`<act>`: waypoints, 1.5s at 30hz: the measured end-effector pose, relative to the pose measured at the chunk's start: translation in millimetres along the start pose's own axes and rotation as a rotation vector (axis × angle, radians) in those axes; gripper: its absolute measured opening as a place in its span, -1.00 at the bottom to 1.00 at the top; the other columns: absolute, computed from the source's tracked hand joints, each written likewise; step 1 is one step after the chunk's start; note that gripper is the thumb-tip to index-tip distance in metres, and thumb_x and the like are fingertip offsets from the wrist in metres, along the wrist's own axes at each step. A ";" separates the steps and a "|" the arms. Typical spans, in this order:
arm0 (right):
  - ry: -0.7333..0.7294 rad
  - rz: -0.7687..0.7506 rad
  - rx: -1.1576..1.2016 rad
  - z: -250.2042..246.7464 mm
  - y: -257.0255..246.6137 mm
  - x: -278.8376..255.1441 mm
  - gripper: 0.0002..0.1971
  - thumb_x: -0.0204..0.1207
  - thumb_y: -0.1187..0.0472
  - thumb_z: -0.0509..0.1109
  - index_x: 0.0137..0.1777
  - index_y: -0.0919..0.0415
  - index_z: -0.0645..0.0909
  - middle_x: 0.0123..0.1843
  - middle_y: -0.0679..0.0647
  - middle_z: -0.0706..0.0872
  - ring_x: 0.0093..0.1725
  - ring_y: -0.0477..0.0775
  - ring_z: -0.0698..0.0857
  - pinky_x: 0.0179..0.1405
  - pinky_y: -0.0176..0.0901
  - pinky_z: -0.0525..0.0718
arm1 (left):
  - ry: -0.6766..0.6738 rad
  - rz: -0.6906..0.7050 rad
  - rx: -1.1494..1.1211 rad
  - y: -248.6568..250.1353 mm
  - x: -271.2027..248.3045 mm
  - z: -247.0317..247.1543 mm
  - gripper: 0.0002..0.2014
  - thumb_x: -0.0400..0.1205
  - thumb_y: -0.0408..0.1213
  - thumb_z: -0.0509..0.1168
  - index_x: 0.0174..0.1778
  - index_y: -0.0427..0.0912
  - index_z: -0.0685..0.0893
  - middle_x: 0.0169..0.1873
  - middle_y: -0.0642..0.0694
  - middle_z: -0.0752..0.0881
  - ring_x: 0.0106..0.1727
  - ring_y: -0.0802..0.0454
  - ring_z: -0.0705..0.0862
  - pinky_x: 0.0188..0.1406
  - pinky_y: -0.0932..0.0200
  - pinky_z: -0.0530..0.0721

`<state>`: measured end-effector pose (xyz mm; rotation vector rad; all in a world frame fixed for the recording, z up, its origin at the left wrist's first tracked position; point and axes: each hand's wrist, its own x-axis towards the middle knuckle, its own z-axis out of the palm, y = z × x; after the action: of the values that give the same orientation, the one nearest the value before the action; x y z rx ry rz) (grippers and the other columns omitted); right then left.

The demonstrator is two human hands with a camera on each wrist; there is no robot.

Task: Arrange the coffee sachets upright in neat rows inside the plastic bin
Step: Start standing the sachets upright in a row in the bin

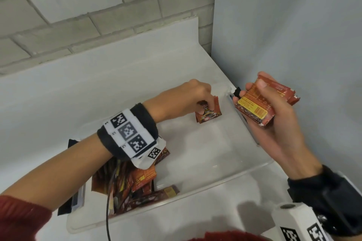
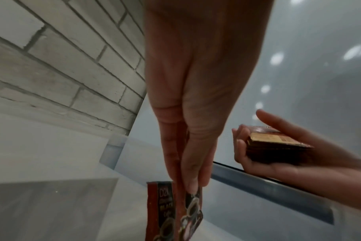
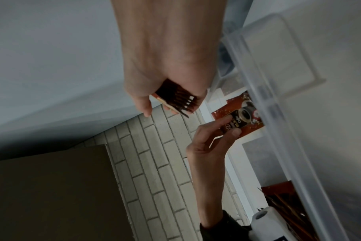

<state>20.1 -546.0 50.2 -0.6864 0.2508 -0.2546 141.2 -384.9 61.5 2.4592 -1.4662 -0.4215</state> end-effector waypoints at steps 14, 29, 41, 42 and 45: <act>-0.026 0.014 -0.016 1.3 -1.5 -1.5 -0.74 0.39 0.23 0.44 0.09 0.09 0.61 -0.17 0.10 0.72 -0.17 0.05 0.75 0.12 0.01 0.73 | -0.098 0.021 0.137 -1.0 10.7 14.2 -0.72 0.58 -0.50 0.31 0.16 -0.20 0.77 0.09 -0.14 0.66 0.19 -0.08 0.52 0.02 0.06 0.52; -0.017 0.040 -0.006 1.9 -2.1 -2.0 -0.74 0.40 0.21 0.42 0.10 0.10 0.61 -0.19 0.09 0.72 -0.19 0.05 0.75 0.20 0.03 0.71 | 0.020 0.055 0.240 1.0 4.9 18.1 -0.75 0.63 -0.53 0.24 0.14 -0.26 0.73 0.11 -0.26 0.50 -0.04 -0.16 0.56 -0.26 -0.01 0.56; -0.009 0.048 -0.018 2.1 -2.3 -1.9 -0.73 0.39 0.19 0.42 0.10 0.09 0.61 -0.19 0.09 0.73 -0.20 0.04 0.75 0.21 0.02 0.69 | 0.171 0.097 0.345 0.3 6.5 23.7 -0.83 0.47 -0.69 0.34 -0.15 -0.37 0.69 -0.17 -0.28 0.54 -0.31 -0.02 0.32 -0.52 0.12 0.33; -0.012 0.053 -0.019 2.2 -1.9 -1.5 -0.73 0.40 0.18 0.42 0.11 0.09 0.61 -0.18 0.08 0.73 -0.18 0.04 0.75 0.21 0.02 0.69 | 0.176 0.096 0.355 0.5 6.3 23.8 -0.83 0.44 -0.70 0.36 -0.17 -0.38 0.69 -0.17 -0.28 0.55 -0.31 -0.02 0.32 -0.53 0.12 0.33; -0.021 0.065 -0.023 2.7 -1.0 -1.1 -0.72 0.41 0.13 0.40 0.13 0.11 0.60 -0.17 0.09 0.73 -0.17 0.04 0.74 0.17 0.02 0.70 | 0.188 0.098 0.384 0.7 6.0 23.3 -0.85 0.40 -0.68 0.43 -0.24 -0.38 0.69 -0.21 -0.26 0.56 -0.34 -0.08 0.46 -0.59 0.11 0.39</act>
<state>19.8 -544.9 53.0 -0.7021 0.2554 -0.1825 134.8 -392.0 39.4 2.6026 -1.7050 0.1231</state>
